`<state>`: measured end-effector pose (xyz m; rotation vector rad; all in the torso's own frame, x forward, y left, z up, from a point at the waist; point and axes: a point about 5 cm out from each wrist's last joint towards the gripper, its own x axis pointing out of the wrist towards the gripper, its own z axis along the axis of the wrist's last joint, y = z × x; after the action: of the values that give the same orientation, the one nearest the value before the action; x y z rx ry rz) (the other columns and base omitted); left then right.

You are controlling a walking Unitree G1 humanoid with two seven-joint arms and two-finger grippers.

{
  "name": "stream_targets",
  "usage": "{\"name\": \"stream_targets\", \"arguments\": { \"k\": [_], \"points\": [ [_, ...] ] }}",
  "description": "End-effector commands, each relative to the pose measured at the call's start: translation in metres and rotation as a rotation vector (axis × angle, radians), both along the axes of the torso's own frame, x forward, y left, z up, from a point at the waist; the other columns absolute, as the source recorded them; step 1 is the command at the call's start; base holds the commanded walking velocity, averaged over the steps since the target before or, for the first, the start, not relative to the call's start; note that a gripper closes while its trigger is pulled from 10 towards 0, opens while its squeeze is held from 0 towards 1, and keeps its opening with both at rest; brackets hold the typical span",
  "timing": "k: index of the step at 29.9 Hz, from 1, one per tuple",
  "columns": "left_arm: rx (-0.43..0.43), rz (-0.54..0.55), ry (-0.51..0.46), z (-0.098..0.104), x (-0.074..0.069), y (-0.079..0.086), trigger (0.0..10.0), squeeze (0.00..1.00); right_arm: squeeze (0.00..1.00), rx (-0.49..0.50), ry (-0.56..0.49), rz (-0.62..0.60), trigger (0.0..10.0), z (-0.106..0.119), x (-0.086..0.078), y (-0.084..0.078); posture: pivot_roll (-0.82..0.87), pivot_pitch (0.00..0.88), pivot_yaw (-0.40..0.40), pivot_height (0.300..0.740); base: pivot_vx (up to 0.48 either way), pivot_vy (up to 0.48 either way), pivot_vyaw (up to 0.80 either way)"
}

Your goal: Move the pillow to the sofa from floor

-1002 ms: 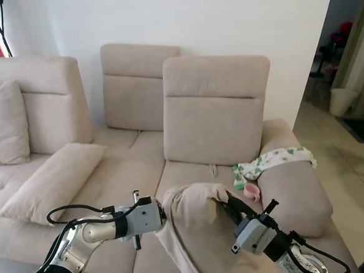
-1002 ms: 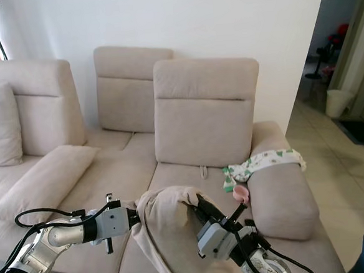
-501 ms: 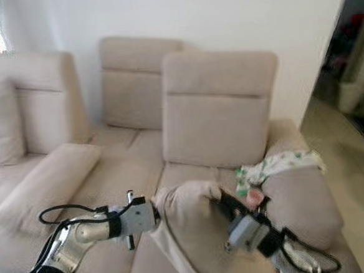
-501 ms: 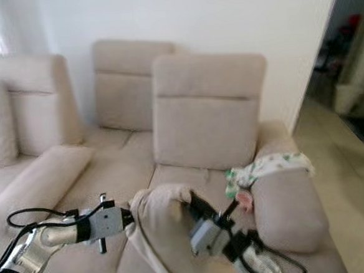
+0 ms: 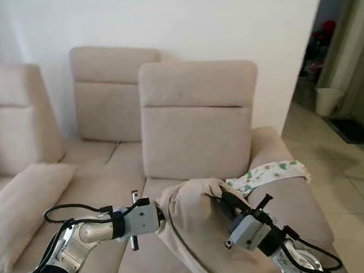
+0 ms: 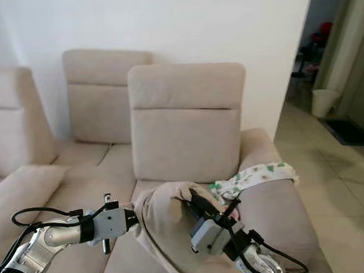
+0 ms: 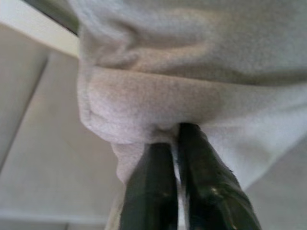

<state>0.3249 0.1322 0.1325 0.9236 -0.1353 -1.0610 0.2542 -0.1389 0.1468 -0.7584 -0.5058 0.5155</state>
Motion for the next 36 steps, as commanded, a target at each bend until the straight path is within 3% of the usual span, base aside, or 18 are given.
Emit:
{"name": "stream_targets", "arguments": {
  "k": [1,8,12,15,18,23,33,36],
  "points": [
    [-0.017,-0.058,-0.058,0.01,-0.001,-0.009,10.0,0.0,0.0,0.014,-0.044,0.062,10.0,0.009,-0.001,0.015,0.1,0.0,0.008,0.74,0.0,0.0,0.0],
    [-0.018,-0.024,-0.064,0.012,0.003,-0.009,10.0,0.0,0.0,0.048,-0.028,-0.016,10.0,0.01,0.007,0.006,0.1,0.0,0.013,0.74,0.0,0.0,0.0],
    [-0.03,0.004,-0.094,0.018,0.009,-0.01,10.0,0.0,0.0,0.135,0.058,-0.161,10.0,0.01,0.024,-0.01,0.1,0.0,0.015,0.74,0.0,0.0,0.0],
    [-0.034,0.013,-0.104,0.021,0.01,-0.01,10.0,0.0,0.0,0.167,0.094,-0.197,10.0,0.009,0.029,-0.015,0.1,0.0,0.015,0.74,0.0,0.0,0.0],
    [-0.063,0.045,-0.142,0.032,0.018,-0.013,10.0,0.0,0.0,0.279,0.177,-0.322,10.0,0.008,0.043,-0.033,0.1,0.0,0.016,0.74,0.0,0.0,0.0],
    [-0.097,0.042,-0.188,0.045,0.022,-0.023,10.0,0.0,0.0,0.389,0.209,-0.399,10.0,0.014,0.053,-0.049,0.1,0.0,0.016,0.74,0.0,0.0,0.0],
    [-0.115,0.038,-0.244,0.058,0.029,-0.038,10.0,0.0,0.0,0.423,0.216,-0.478,10.0,0.02,0.061,-0.059,0.09,0.0,0.02,0.74,0.0,0.0,0.0],
    [-0.111,0.026,-0.247,0.057,0.03,-0.046,10.0,0.0,0.0,0.436,0.259,-0.55,10.0,0.014,0.064,-0.067,0.09,0.0,0.021,0.74,0.0,0.0,0.0]
  ]
}}
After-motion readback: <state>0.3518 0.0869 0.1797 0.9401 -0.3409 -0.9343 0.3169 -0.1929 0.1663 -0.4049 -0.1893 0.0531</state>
